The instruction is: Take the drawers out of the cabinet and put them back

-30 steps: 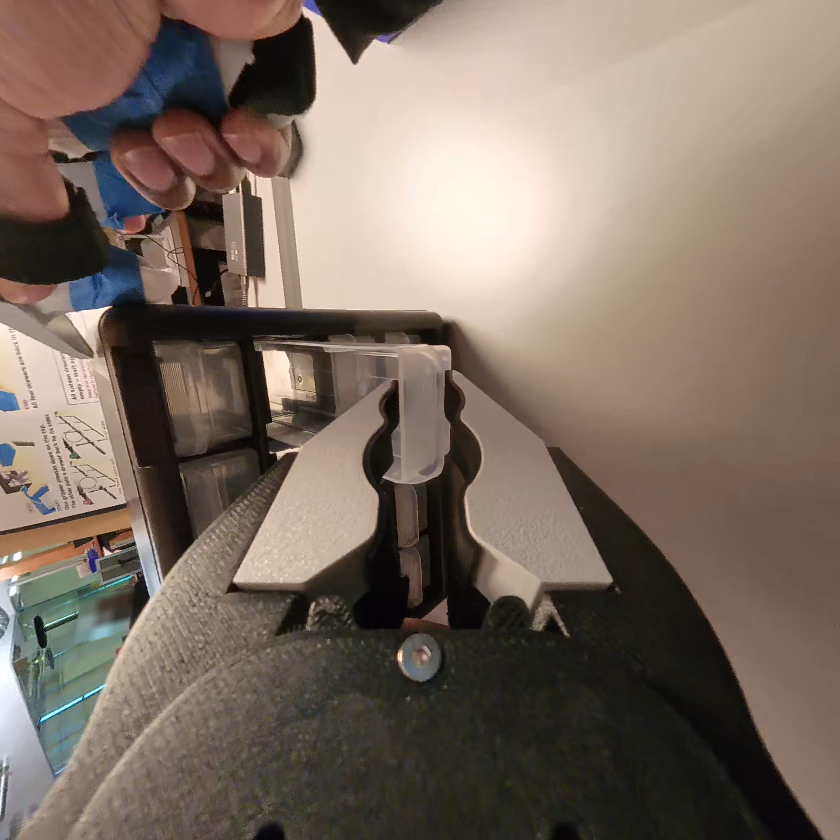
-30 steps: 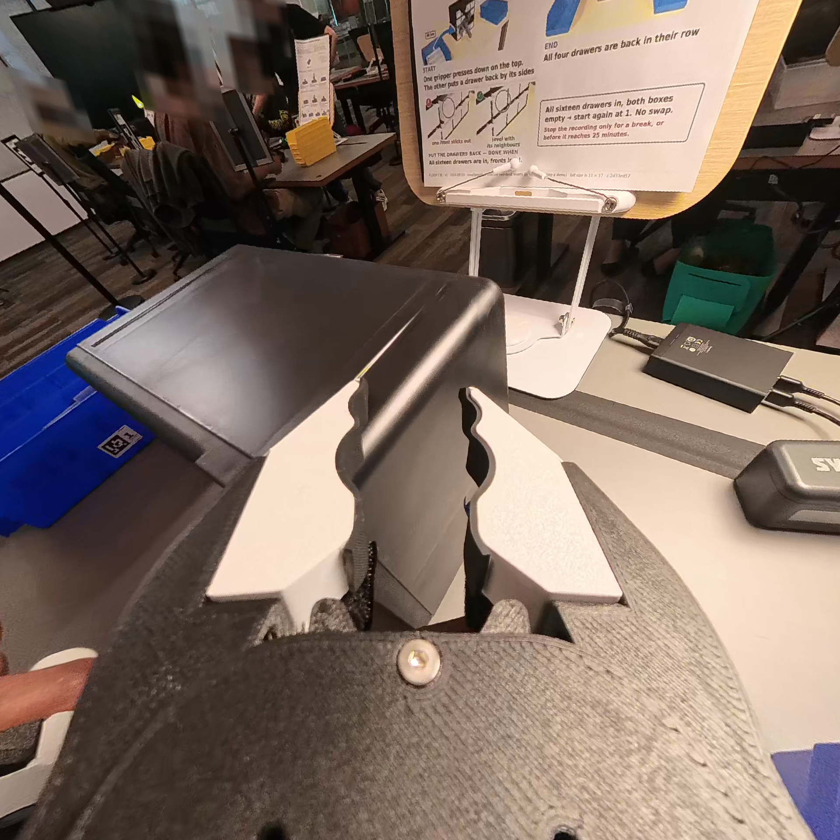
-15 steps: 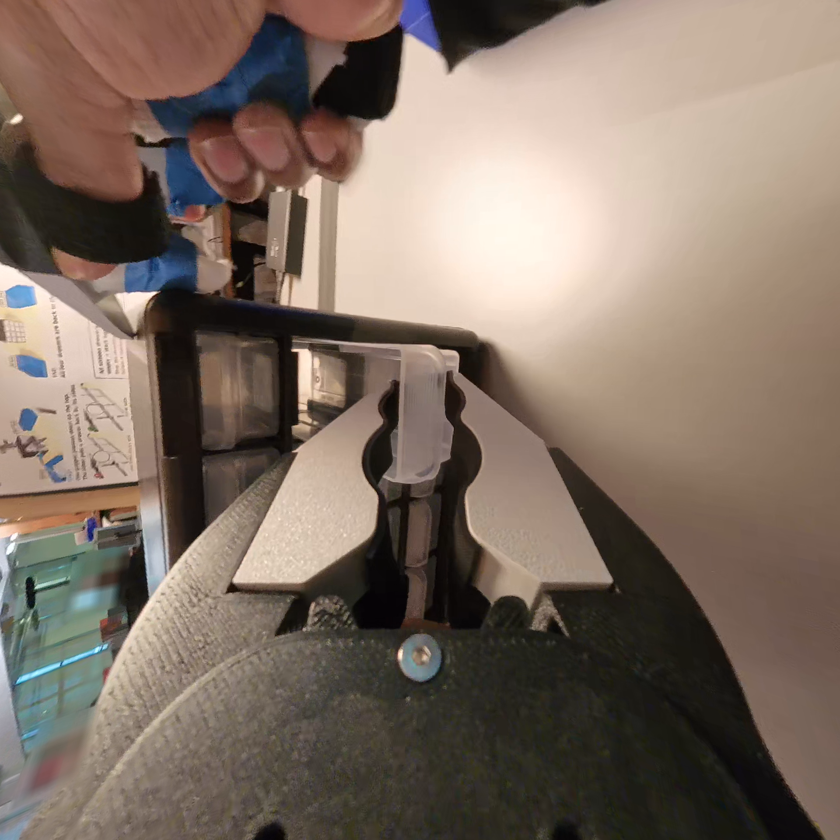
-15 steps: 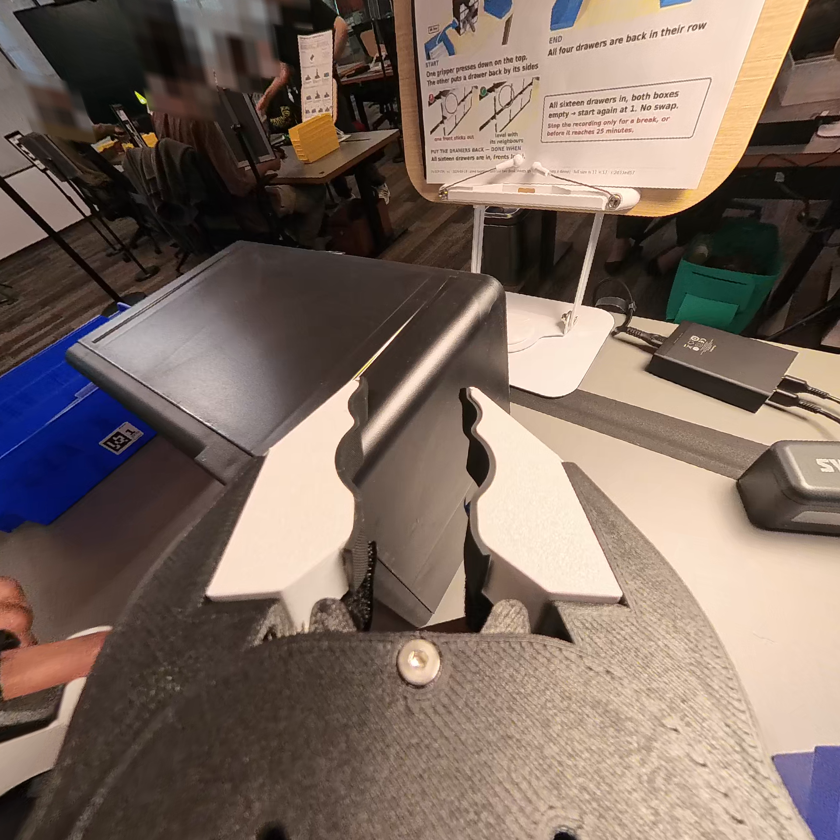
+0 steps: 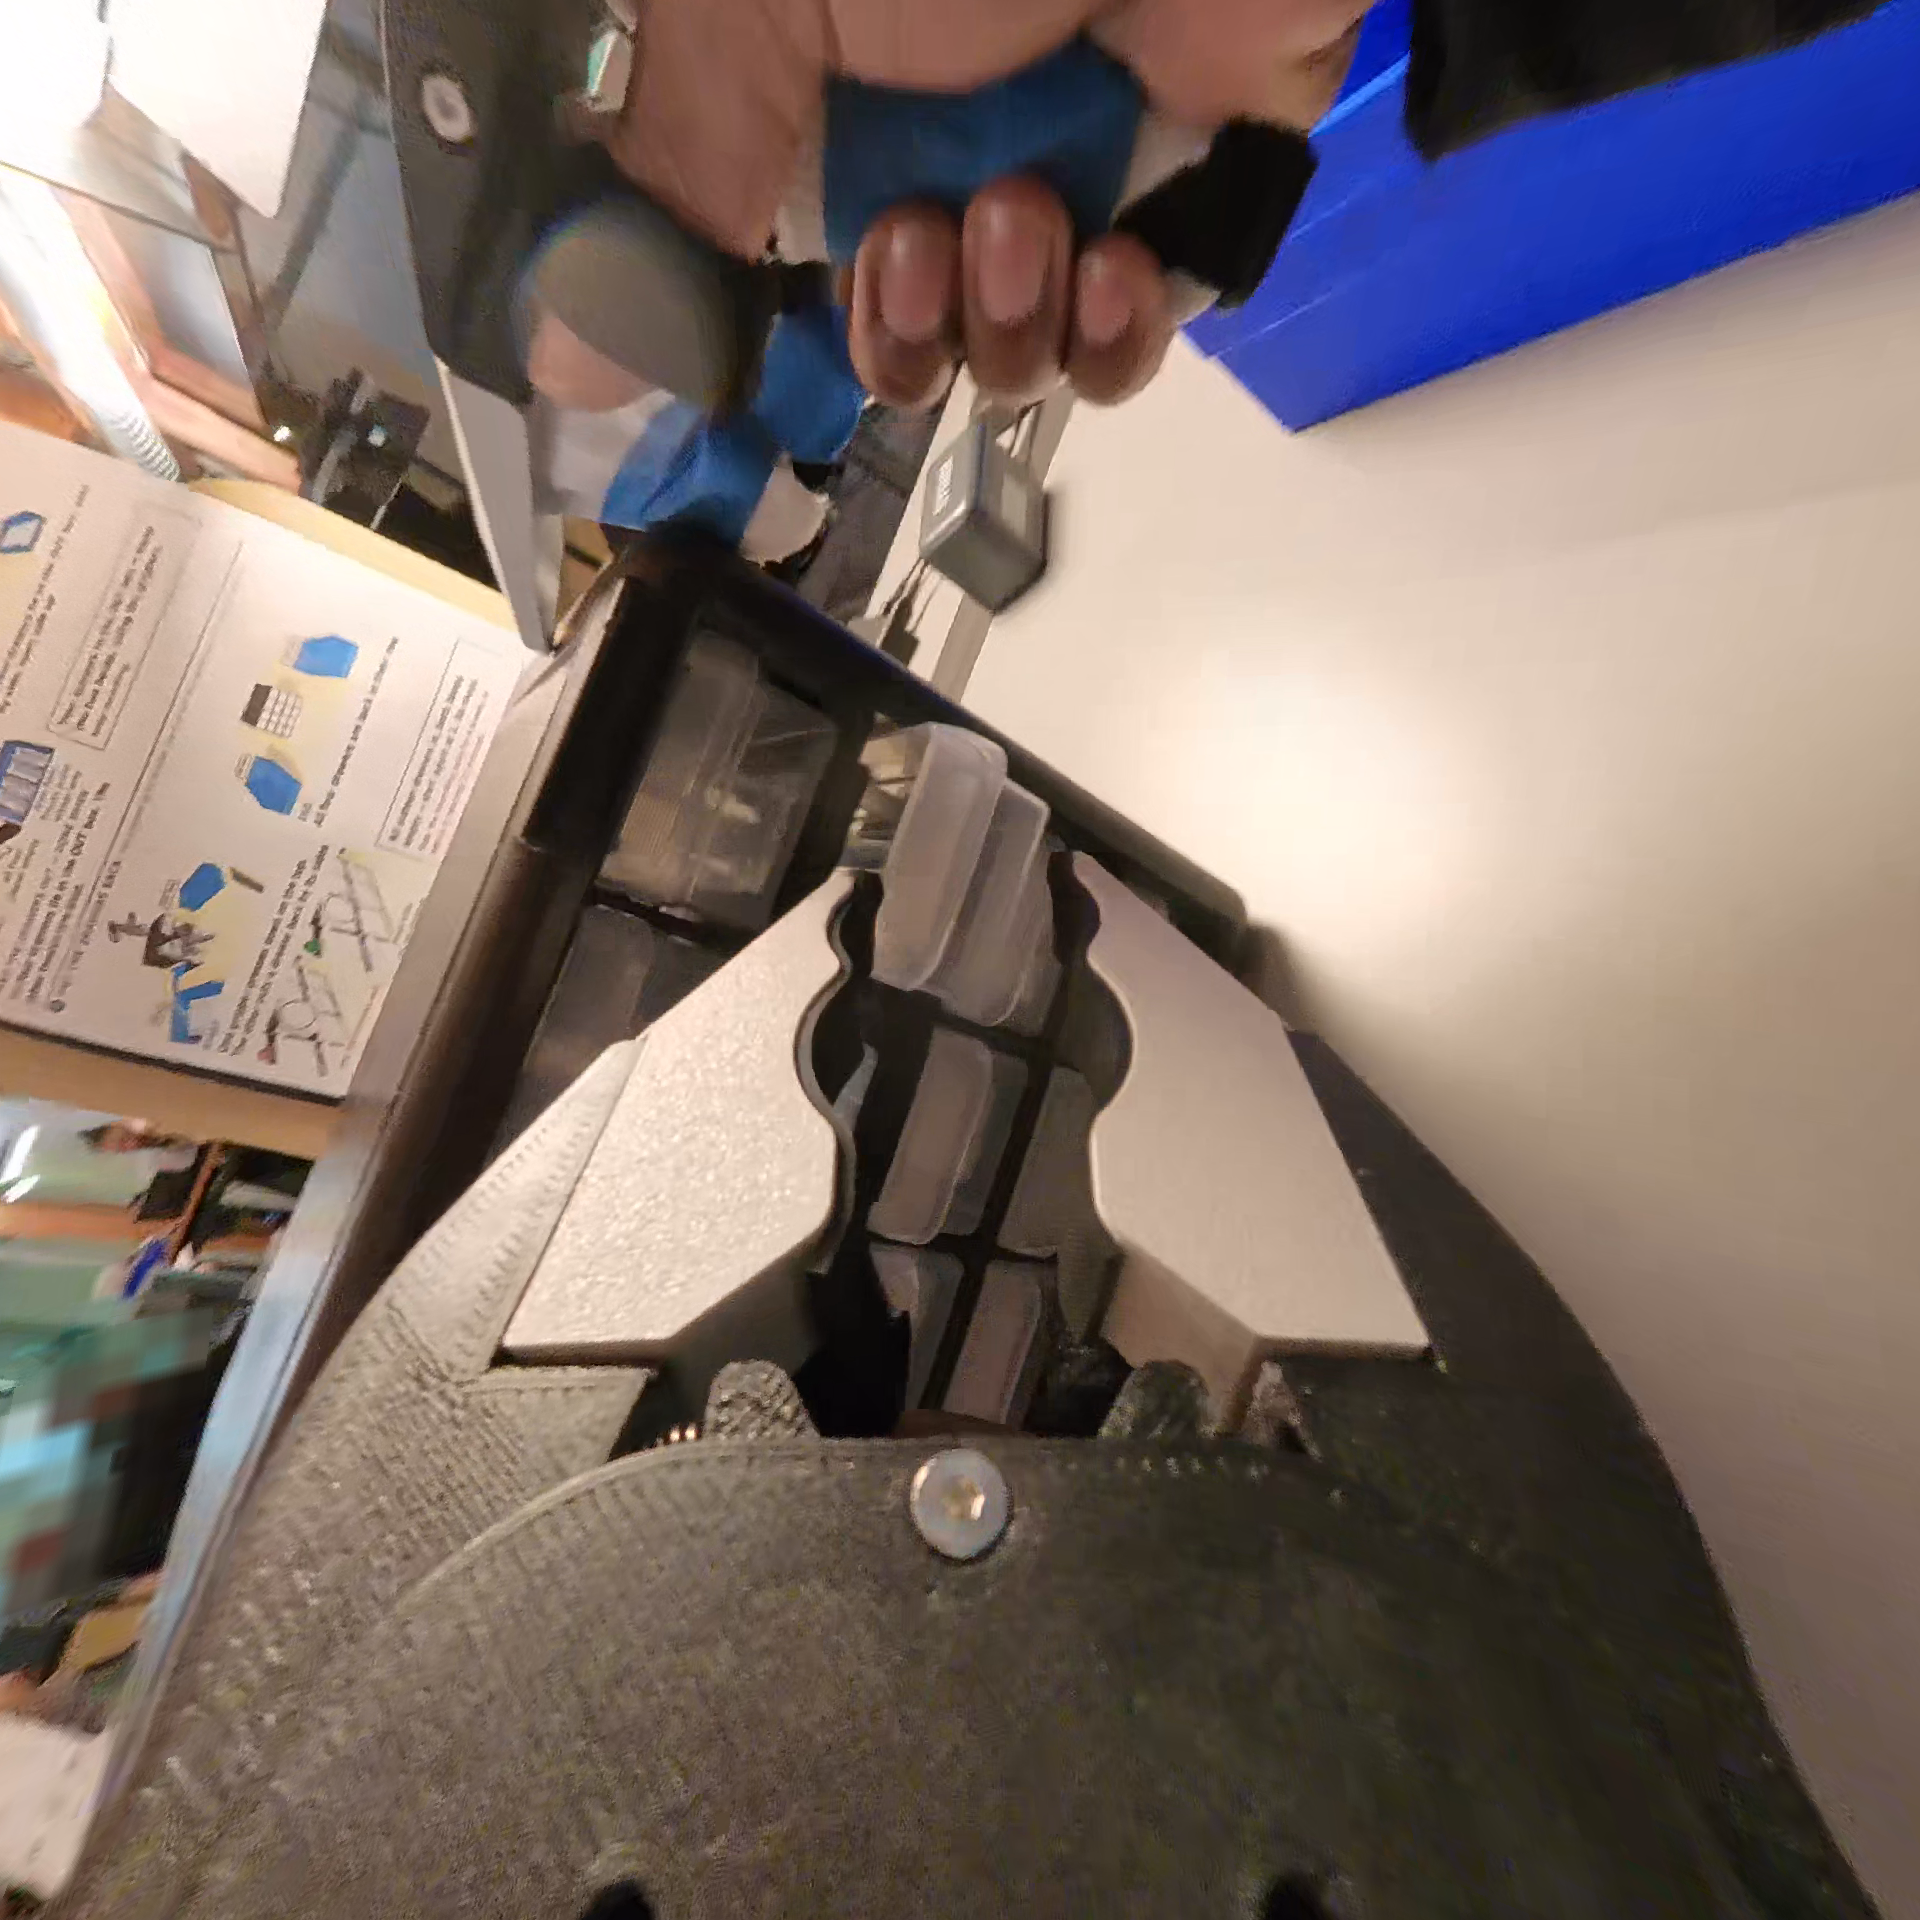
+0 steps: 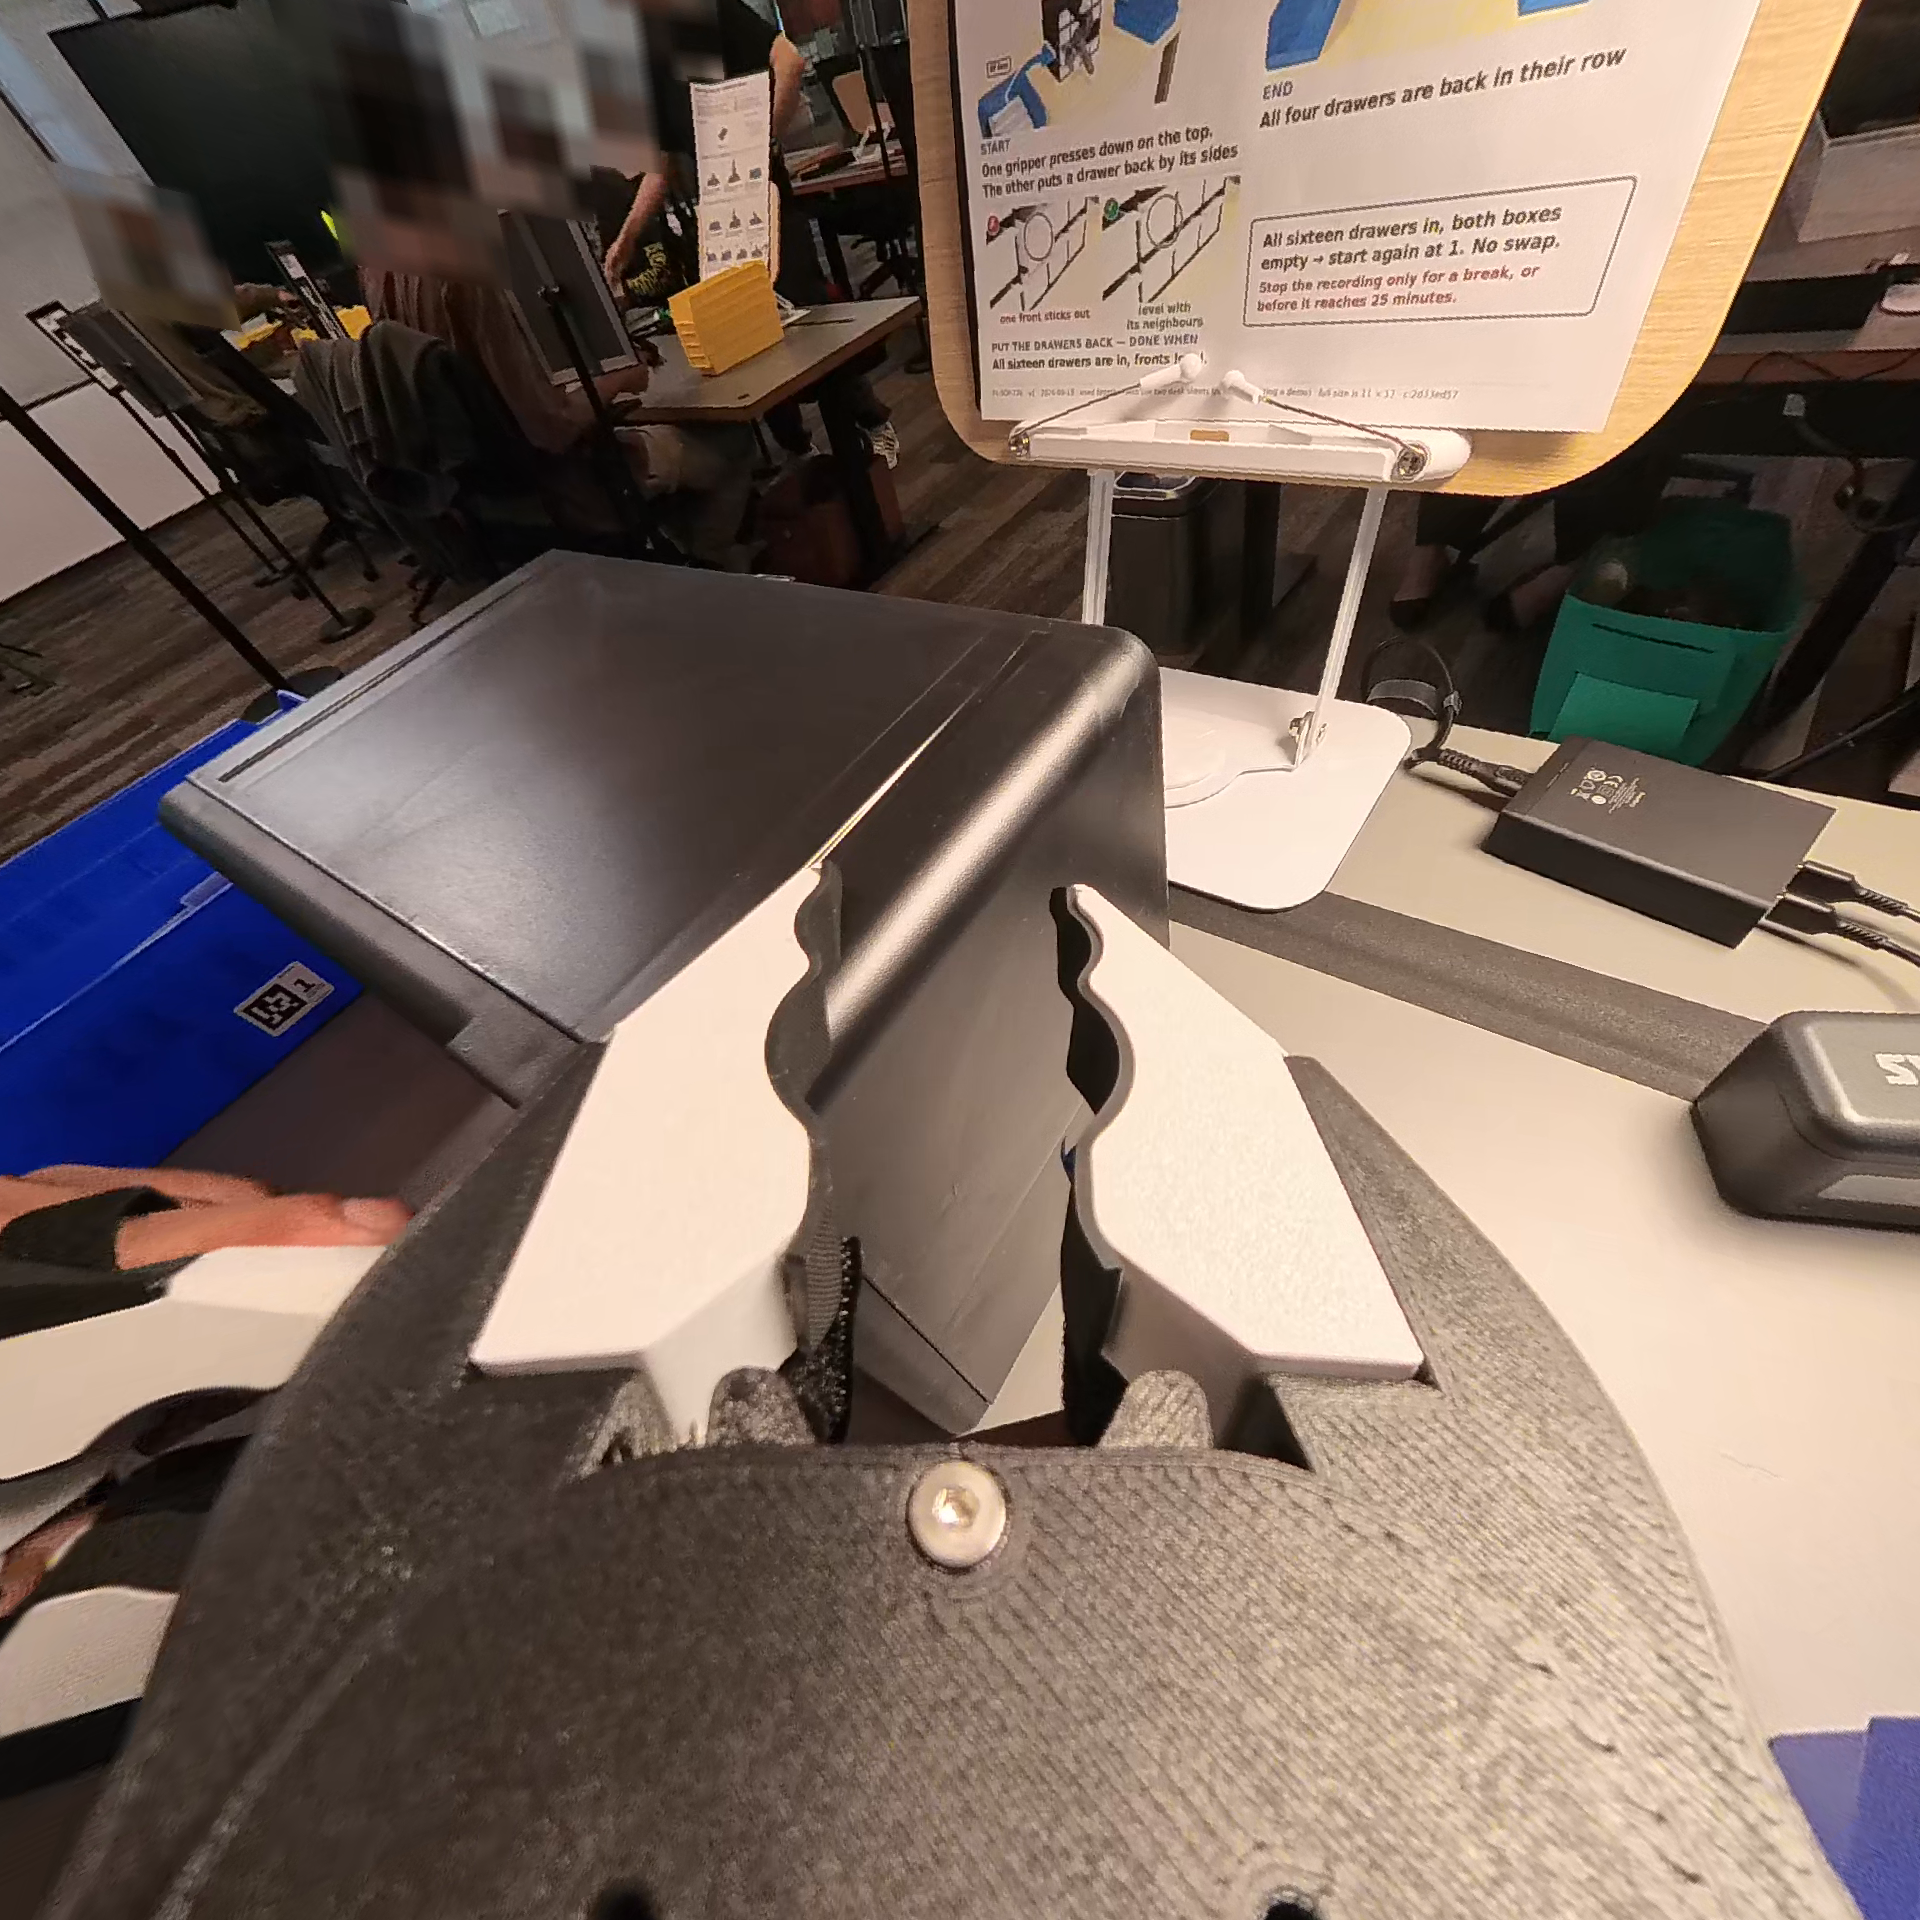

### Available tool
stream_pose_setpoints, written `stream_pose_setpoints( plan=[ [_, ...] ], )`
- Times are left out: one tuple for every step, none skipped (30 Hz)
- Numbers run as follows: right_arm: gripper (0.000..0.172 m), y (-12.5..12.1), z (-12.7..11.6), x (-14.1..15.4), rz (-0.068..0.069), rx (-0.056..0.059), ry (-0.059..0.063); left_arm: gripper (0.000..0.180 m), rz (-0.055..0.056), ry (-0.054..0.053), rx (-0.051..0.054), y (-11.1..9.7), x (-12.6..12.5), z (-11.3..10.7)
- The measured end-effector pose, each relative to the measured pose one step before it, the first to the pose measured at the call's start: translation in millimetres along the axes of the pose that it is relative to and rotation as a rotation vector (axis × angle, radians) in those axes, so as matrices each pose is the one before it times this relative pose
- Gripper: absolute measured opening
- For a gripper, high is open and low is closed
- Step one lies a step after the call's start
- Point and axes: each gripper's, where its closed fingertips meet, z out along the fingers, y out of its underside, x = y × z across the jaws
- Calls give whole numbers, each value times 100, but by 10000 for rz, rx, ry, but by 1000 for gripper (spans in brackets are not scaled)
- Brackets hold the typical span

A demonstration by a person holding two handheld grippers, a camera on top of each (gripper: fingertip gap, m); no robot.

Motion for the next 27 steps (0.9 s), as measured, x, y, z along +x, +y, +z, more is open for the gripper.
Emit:
stream_pose_setpoints(
  plan=[
    [44,4,5,3,3,2,-5,32,-58,222,255,-90,431,-309],
    [44,-6,11,20,-6,1,6,26,48,269,170,-15,534,-135],
    [44,-7,4,7,-4,7,9,24,69,221,12,141,470,77],
    [44,7,-4,6,4,3,3,22,38,112,-110,239,237,239],
    [44,-1,1,-1,-7,5,9,24,6,-18,-104,201,-21,340],
    [44,-7,-4,5,-9,2,14,22,-48,-70,-56,135,-175,415],
    [44,-6,-13,11,-10,3,17,22,-130,-11,-43,128,-173,463],
    [44,-5,-5,-4,-16,5,18,22,-207,0,-53,171,-200,481],
    [44,0,-8,7,-6,6,14,21,-241,-88,-45,177,-380,462],
    [43,2,-1,2,-5,3,13,19,-242,-112,-35,193,-456,431],
    [43,-10,-3,1,-9,4,11,18,-266,-48,-20,211,-382,422],
    [43,-11,-3,15,-14,3,12,12,-307,77,40,155,-186,361],
    [43,4,6,-11,-7,-3,-3,10,-317,174,107,41,17,254],
    [43,5,6,3,6,0,-10,11,-255,154,107,6,96,104],
    [43,6,-4,-6,7,2,-11,13,-139,84,73,25,126,-83],
    [43,8,11,-2,5,6,-9,19,-41,15,64,34,100,-249],
    [43,2,-1,4,1,3,-13,22,-14,-13,73,60,102,-420],
    [43,0,8,1,8,1,-17,25,-62,34,81,106,163,-590],
    [43,1,8,1,11,1,-16,26,-125,129,80,165,266,-745],
    [43,2,7,-5,5,4,-10,28,-150,187,62,236,282,-898],
    [43,-7,-4,-9,-5,0,0,30,-145,183,22,344,198,-1034],
    [43,1,0,6,-13,2,5,32,-130,153,-30,444,94,-1180],
    [43,-12,-10,-8,-18,1,8,32,-111,119,-77,531,-41,-1323],
    [43,-4,3,-3,-11,-1,9,32,-93,98,-145,642,-145,-1424],
    [43,1,-1,8,-10,1,8,35,-82,83,-228,749,-236,-1546],
    [43,-3,-6,-6,-14,-1,4,37,-68,18,-279,818,-390,-1641],
    [44,-7,4,-2,-8,-3,-3,38,-41,-67,-308,853,-585,-1720]
  ],
)
